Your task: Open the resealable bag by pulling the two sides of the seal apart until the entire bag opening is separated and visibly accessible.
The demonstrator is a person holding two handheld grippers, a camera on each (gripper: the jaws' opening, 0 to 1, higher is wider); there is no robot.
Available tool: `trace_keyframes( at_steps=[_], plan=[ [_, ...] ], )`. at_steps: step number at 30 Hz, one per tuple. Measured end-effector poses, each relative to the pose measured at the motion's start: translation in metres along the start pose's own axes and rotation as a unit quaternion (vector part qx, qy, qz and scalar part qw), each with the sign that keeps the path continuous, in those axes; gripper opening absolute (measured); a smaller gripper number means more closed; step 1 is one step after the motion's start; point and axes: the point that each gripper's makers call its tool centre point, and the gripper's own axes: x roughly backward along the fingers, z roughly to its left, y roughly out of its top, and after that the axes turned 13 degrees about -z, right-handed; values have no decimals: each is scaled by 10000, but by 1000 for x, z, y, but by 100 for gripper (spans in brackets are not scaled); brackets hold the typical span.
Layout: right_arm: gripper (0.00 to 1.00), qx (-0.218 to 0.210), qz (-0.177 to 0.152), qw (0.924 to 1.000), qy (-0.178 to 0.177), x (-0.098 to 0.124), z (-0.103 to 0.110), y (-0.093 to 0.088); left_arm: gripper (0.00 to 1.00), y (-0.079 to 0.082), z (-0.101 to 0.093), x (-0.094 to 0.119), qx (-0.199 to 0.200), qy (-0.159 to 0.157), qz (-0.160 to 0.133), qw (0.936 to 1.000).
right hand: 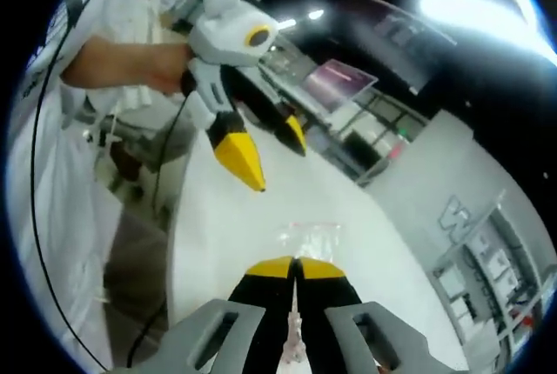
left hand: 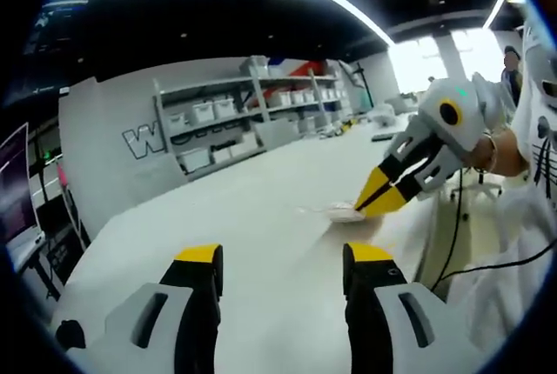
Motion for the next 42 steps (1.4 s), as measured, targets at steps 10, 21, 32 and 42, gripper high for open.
trace_keyframes(
  at_steps=[10, 21, 32, 42],
  plan=[
    [0, -194, -111, 9997, -89, 6, -6, 2, 47, 4, -11, -8, -400, -248, -4, 9989],
    [0, -358, -182, 9991, -138, 9, -7, 2, 40, 13, -16, -13, -678, -401, -180, 9967],
    [0, -442, -212, 9987, -154, 11, -7, 2, 36, 11, -29, -18, -1188, -655, -120, 9907],
    [0, -470, -213, 9985, -161, 12, -7, 1, 33, 16, -30, -19, -1351, -700, -220, 9881]
  ],
)
